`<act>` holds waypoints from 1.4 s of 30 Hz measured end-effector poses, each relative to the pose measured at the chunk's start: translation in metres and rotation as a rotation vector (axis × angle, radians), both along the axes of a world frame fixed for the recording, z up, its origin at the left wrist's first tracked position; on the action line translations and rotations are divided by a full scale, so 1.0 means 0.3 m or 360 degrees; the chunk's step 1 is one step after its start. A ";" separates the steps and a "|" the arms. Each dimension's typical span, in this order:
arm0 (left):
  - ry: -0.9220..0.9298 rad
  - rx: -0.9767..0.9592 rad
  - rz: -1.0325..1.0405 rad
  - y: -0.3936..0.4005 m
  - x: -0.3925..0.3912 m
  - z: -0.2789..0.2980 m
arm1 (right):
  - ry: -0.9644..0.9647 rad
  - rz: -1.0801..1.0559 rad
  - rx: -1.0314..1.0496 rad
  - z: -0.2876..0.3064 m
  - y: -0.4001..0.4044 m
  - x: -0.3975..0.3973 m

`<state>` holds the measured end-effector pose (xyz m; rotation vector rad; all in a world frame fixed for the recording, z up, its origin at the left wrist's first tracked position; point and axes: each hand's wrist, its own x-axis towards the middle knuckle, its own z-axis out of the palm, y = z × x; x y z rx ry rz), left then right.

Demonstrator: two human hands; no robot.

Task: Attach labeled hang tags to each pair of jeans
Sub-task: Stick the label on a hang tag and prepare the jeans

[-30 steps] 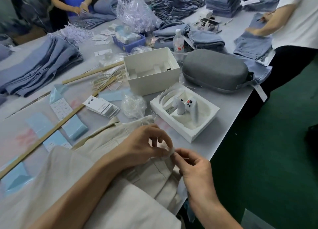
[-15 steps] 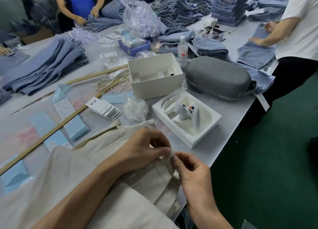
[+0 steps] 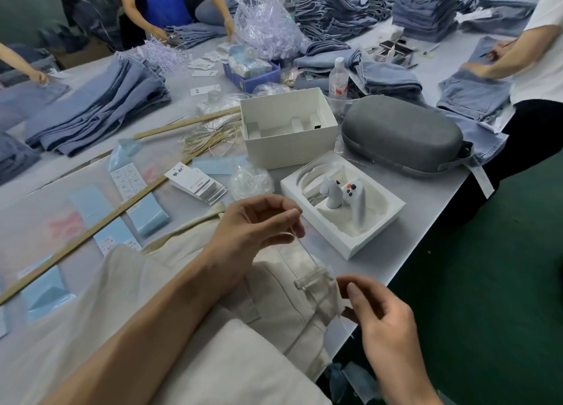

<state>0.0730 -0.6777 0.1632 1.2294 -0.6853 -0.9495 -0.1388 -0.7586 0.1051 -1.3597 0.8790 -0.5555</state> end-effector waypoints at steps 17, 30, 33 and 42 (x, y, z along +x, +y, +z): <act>-0.0154 -0.0101 -0.0132 -0.011 -0.034 -0.011 | 0.0171 0.0019 0.0178 -0.053 0.004 0.018; -0.0797 0.0109 -0.0317 -0.021 -0.110 0.010 | -0.0224 0.0043 -0.0249 0.088 -0.067 -0.089; -0.0898 0.0083 -0.0332 -0.025 -0.123 0.019 | -0.0296 0.0108 -0.0058 0.098 -0.048 -0.059; -0.1052 0.0097 -0.0391 -0.014 -0.120 0.033 | -0.0386 -0.0016 0.0133 0.105 -0.019 0.005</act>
